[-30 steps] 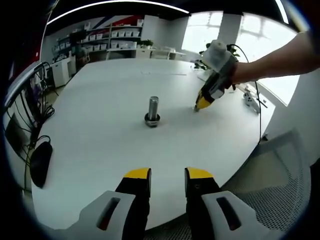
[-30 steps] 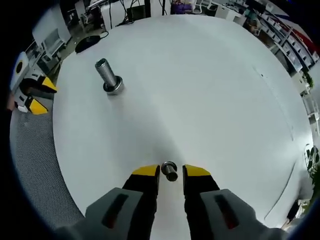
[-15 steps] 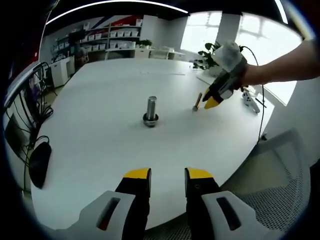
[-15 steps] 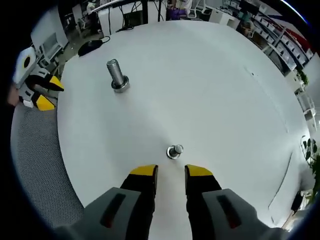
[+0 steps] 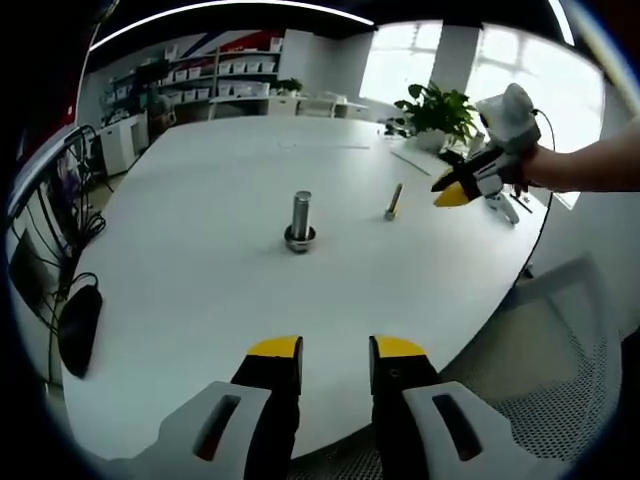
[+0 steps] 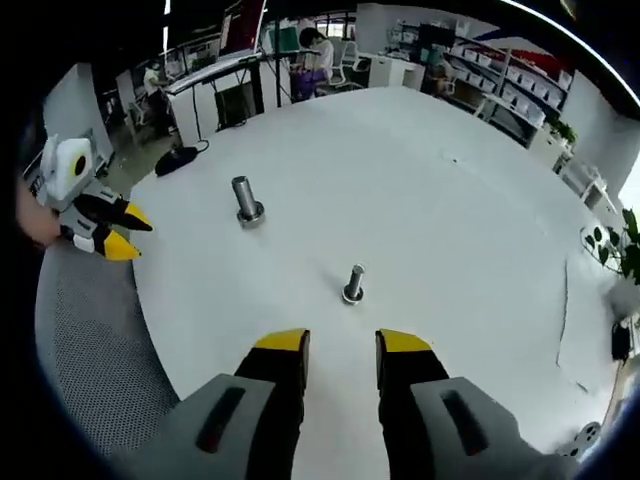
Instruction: Place the washer onto the threaded stud by aligning its center hole with the stud, sliding it down to the base, and recovering from edge contact or off-axis alignment until the washer reaches the visible bottom stop.
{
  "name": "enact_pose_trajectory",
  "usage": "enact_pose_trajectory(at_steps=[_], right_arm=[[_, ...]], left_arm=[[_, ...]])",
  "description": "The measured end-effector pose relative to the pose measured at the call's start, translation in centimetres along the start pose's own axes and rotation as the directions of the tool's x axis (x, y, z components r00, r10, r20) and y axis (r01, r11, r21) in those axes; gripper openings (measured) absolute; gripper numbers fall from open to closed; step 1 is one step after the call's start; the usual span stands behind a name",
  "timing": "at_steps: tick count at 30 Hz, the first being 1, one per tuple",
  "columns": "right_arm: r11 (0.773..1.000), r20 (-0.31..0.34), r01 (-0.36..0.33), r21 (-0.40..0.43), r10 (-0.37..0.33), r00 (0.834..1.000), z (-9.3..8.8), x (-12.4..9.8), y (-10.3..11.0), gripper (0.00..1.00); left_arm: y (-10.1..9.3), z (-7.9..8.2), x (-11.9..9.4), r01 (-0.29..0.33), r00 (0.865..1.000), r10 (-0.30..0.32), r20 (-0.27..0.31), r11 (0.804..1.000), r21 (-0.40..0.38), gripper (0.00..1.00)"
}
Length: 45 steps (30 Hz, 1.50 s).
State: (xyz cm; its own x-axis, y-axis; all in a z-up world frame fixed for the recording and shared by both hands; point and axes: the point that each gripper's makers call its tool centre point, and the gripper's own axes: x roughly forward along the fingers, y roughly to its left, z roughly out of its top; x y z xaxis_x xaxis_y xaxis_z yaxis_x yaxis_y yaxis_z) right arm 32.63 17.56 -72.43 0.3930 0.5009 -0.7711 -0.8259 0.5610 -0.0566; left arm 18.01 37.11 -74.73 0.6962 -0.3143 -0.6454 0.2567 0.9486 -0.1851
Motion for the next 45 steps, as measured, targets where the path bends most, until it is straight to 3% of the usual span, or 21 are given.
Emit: enact_pose_trajectory(at_steps=[5,11,22,30,35,38,45], right_arm=[[0.996,0.063,0.024,0.087,-0.029,0.998,-0.8,-1.3,0.1,0.31],[0.974,0.123,0.039,0.222,-0.068,0.990,-2.4,-3.2,0.0,0.34],[0.950,0.152,0.056,0.306,-0.106,0.983,-6.1,-5.8,0.3,0.38],[0.947,0.169,0.052,0.317,-0.110,0.979,-7.9,-6.5,1.3,0.42],[0.934,0.193,0.041,0.356,-0.116,0.974,-7.9,-6.3,1.7,0.44],[0.937,0.206,0.040,0.348,-0.118,0.971,-7.5,-6.2,2.1,0.45],[0.926,0.223,0.044,0.374,-0.136,0.965,-7.7,-6.0,1.4,0.45]], left_arm=[[0.0,0.0,0.0,0.000,1.000,0.000,0.002,1.000,-0.004,0.24],[0.0,0.2,-0.1,-0.001,1.000,0.002,0.009,1.000,-0.011,0.25],[-0.1,0.2,-0.2,-0.004,1.000,0.004,0.006,1.000,0.004,0.26],[-0.2,0.4,-0.3,-0.004,1.000,0.004,0.021,1.000,0.011,0.26],[-0.3,0.5,-0.3,-0.004,1.000,0.004,0.028,1.000,0.000,0.27],[-0.3,0.2,-0.3,-0.008,1.000,0.008,0.016,1.000,-0.001,0.27],[-0.1,0.3,-0.4,-0.026,0.999,0.026,0.019,1.000,-0.001,0.27]])
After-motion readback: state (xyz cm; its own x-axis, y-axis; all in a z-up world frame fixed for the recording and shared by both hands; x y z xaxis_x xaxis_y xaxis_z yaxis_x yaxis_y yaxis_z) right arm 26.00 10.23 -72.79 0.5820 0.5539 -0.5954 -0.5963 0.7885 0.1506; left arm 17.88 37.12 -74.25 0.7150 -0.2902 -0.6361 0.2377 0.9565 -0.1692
